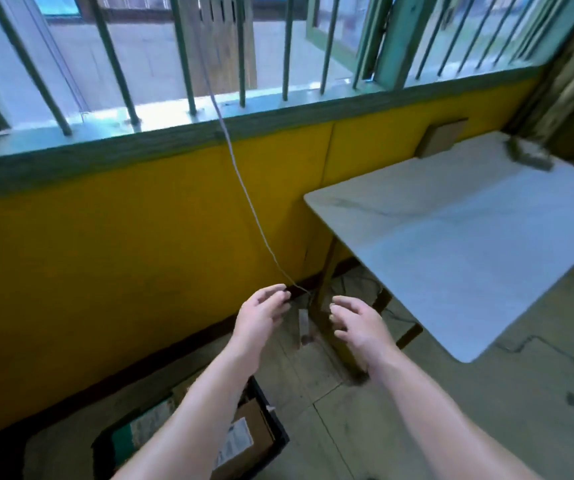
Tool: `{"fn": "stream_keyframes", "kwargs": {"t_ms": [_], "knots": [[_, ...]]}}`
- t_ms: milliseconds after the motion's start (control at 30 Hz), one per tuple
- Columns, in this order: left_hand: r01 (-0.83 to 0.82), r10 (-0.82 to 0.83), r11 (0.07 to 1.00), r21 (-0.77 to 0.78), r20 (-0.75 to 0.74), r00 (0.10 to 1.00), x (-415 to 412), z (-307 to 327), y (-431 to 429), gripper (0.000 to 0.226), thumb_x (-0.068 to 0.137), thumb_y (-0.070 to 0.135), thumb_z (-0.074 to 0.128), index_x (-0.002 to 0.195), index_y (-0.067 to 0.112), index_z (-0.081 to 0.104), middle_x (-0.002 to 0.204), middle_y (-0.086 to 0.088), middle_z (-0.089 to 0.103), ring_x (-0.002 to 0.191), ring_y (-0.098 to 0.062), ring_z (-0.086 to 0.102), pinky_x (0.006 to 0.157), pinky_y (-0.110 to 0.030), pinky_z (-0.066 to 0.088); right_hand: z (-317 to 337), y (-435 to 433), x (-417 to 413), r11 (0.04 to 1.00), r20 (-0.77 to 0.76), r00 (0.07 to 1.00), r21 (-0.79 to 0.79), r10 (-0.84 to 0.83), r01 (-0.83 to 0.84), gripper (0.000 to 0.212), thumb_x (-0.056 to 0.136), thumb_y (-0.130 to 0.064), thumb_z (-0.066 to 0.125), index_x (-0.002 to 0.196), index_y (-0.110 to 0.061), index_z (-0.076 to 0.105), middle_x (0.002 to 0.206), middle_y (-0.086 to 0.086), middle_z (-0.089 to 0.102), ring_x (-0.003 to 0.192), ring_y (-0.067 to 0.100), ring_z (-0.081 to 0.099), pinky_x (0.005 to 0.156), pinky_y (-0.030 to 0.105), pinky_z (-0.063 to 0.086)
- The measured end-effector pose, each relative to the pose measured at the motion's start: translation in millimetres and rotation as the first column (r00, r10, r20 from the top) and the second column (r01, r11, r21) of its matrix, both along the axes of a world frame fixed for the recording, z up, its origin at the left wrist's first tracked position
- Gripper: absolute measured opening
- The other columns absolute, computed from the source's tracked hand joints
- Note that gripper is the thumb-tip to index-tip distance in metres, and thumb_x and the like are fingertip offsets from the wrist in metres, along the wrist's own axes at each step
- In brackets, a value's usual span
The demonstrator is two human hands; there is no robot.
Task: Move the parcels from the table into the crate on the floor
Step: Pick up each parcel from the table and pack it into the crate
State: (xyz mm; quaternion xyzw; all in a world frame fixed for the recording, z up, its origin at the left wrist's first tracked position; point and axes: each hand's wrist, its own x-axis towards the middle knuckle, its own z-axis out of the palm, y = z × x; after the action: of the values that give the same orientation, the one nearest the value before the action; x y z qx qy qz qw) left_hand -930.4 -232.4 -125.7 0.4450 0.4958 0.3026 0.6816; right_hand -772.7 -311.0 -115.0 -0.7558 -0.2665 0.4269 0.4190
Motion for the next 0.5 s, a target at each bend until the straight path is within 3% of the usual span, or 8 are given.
{"fn": "stream_keyframes", "kwargs": {"t_ms": [167,267,433,500], "knots": [[0.103,-0.102,0.994,0.046,-0.016,0.995,91,25,-14,0.020,0.101,0.026,0.053,0.117,0.026,0.065,0.113,0.008,0.071,0.108,-0.011,0.065,0.098,-0.032,0.050,24,-26,84,0.989,-0.044,0.990,0.053,-0.136,0.138,0.029,0.099,-0.029,0.052,0.127,-0.024,0.059,0.123,-0.002,0.060,0.114,0.018,0.058,0.100,0.038,0.050],[0.130,-0.129,0.990,0.052,-0.010,0.992,160,36,-29,0.019,0.100,0.022,0.054,0.114,0.023,0.066,0.112,0.003,0.071,0.108,-0.016,0.066,0.100,-0.034,0.049,33,-47,151,0.974,-0.093,0.978,0.110,-0.187,0.197,0.027,0.098,-0.024,0.053,0.124,-0.019,0.060,0.115,-0.002,0.064,0.108,0.014,0.060,0.095,0.034,0.051],[0.187,-0.188,0.982,0.024,0.019,0.982,294,52,-61,0.015,0.098,0.022,0.058,0.110,0.019,0.067,0.104,0.004,0.073,0.097,-0.012,0.067,0.083,-0.025,0.050,44,-94,277,0.951,-0.094,0.962,0.155,-0.255,0.267,0.023,0.096,-0.021,0.055,0.117,-0.019,0.063,0.110,-0.004,0.065,0.103,0.010,0.062,0.085,0.029,0.052],[0.230,-0.231,0.973,0.024,0.049,0.972,350,57,-75,0.015,0.098,0.019,0.057,0.109,0.019,0.067,0.102,0.004,0.073,0.093,-0.012,0.067,0.083,-0.024,0.048,48,-114,329,0.934,-0.086,0.949,0.170,-0.305,0.315,0.021,0.096,-0.020,0.056,0.116,-0.019,0.064,0.107,-0.004,0.065,0.101,0.011,0.062,0.084,0.030,0.053]]}}
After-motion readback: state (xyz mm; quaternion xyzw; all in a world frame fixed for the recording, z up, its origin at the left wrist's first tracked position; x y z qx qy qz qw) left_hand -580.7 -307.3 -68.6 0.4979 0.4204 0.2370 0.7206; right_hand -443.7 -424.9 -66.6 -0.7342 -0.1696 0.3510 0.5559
